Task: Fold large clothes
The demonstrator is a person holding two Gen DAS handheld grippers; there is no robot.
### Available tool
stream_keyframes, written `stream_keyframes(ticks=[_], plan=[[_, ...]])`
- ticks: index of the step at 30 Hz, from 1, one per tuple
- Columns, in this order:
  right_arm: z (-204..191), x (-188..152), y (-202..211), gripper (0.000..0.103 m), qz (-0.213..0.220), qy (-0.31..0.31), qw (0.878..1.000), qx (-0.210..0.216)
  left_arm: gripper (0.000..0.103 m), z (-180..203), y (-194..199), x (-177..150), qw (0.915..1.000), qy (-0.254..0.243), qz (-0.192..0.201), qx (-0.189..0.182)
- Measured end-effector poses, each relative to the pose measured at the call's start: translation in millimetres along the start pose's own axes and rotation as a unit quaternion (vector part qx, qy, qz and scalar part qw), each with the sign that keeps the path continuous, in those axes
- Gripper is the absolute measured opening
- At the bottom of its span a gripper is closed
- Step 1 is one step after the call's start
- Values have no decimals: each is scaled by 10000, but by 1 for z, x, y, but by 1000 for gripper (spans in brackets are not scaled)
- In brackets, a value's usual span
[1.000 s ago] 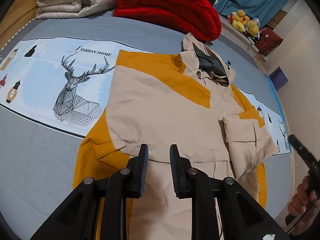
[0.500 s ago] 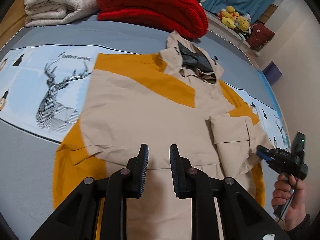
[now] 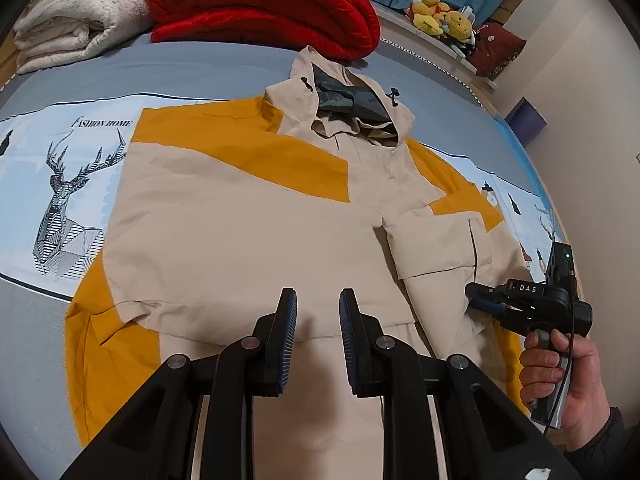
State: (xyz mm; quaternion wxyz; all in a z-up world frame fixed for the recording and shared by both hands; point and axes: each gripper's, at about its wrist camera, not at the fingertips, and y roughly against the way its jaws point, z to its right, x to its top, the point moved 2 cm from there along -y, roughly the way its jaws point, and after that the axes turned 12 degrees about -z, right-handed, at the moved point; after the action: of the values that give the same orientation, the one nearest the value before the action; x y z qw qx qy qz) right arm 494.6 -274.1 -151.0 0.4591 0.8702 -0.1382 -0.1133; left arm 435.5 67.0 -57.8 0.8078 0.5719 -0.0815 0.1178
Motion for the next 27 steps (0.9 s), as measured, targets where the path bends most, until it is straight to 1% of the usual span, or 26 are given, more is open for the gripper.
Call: stream_keyframes(ticks=[1, 2, 3, 4, 5, 6, 9, 11, 13, 15, 17, 18, 19, 20, 22, 24, 26, 27], plan=[[-1, 0, -1, 27, 17, -17, 10000, 1, 19, 0, -1, 1, 10000, 2, -5, -6], [-2, 0, -1, 25, 34, -16, 10000, -23, 19, 1, -2, 1, 10000, 4, -11, -12], [-4, 1, -1, 20, 67, 25, 10000, -45, 19, 2, -3, 1, 10000, 5, -18, -22], [-8, 1, -1, 9, 104, 88, 9999, -52, 19, 3, -4, 1, 10000, -3, -31, -37], [-14, 0, 0, 5, 169, 185, 9997, 5, 19, 5, -5, 1, 10000, -17, -41, -48], [-17, 0, 3, 4, 229, 243, 9994, 64, 19, 7, -6, 1, 10000, -43, -55, -64], [-40, -5, 14, 3, 446, 634, 9963, 371, 19, 16, -8, -1, 9995, -216, -102, -186], [-59, -10, 19, 3, 511, 915, 9922, 682, 19, 25, -9, -3, 9984, -362, -139, -414], [-80, -19, 22, 3, 509, 1312, 9848, 1015, 19, 36, -11, -6, 9958, -502, -208, -733], [-100, -29, 25, 3, 503, 1697, 9766, 1221, 20, 46, -13, -9, 9928, -639, -270, -972], [-121, -43, 26, 3, 413, 2097, 9653, 1500, 23, 57, -14, -11, 9899, -783, -298, -1140], [-126, -48, 26, 3, 387, 2207, 9620, 1559, 26, 61, -14, -12, 9892, -836, -284, -1168], [-136, -55, 24, 3, 322, 2392, 9563, 1652, 30, 66, -14, -13, 9886, -889, -267, -1188], [-143, -62, 23, 3, 267, 2531, 9520, 1700, 31, 69, -14, -14, 9878, -946, -246, -1210], [-155, -74, 19, 3, 151, 2779, 9447, 1736, 36, 73, -14, -14, 9881, -975, -199, -1170], [-167, -86, 16, 3, -10, 3060, 9357, 1757, 37, 71, -15, -13, 9898, -903, -193, -1086], [-171, -96, 12, 9, -170, 3228, 9298, 1761, 37, 65, -18, -11, 9920, -752, -191, -991], [-170, -99, 11, 9, -204, 3258, 9291, 1741, 37, 63, -18, -10, 9929, -679, -183, -961]])
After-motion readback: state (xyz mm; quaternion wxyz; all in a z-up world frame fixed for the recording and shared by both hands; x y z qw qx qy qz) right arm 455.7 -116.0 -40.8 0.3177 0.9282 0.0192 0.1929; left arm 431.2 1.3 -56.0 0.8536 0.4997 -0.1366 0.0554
